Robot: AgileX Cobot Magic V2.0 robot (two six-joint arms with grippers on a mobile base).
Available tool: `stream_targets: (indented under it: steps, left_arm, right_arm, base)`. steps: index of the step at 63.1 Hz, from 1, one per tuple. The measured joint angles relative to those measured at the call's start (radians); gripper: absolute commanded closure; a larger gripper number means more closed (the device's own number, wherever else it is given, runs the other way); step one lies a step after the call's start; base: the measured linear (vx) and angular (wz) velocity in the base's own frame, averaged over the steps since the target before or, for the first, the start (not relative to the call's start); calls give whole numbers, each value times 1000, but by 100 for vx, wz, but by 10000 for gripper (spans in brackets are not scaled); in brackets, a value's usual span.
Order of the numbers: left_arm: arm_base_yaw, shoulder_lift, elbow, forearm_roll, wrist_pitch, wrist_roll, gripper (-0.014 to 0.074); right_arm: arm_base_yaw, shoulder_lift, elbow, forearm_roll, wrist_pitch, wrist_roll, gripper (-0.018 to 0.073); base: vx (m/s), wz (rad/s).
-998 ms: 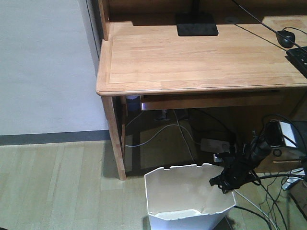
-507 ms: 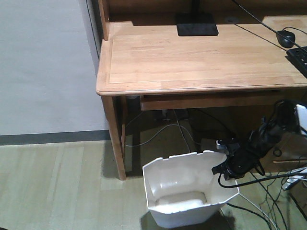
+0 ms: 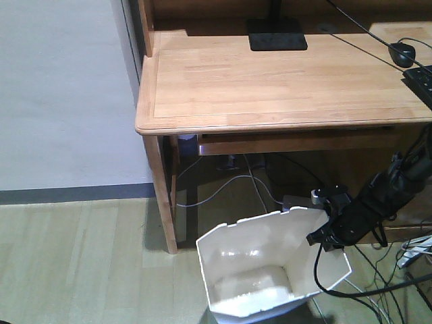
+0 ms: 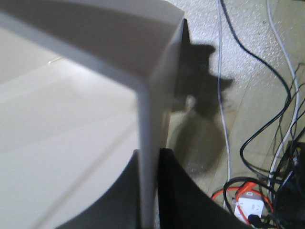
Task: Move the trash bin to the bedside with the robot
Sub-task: 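Hold the bin with the right gripper while the base turns away from desk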
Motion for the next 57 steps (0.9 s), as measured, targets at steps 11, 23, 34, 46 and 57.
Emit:
stream_targets:
  steps: [11,23,34,46,57]
  left_arm:
    - [0,0,0,0,0,0,603]
    - [0,0,0,0,0,0,603]
    - [0,0,0,0,0,0,603]
    - [0,0,0,0,0,0,603]
    - [0,0,0,0,0,0,603]
  right_arm:
    - [0,-4,10,-13,20,-7,566]
    - [0,-5,10,-11,22,-10,566]
    - [0,-5,10,-3,4,-3,566]
    - [0,-5,10,-3,-8,-3,566]
    - [0,-5,10,-3,-8,-3,566]
  base:
    - [0,0]
    - [0,0]
    - [0,0]
    - [0,0]
    - [-1,5]
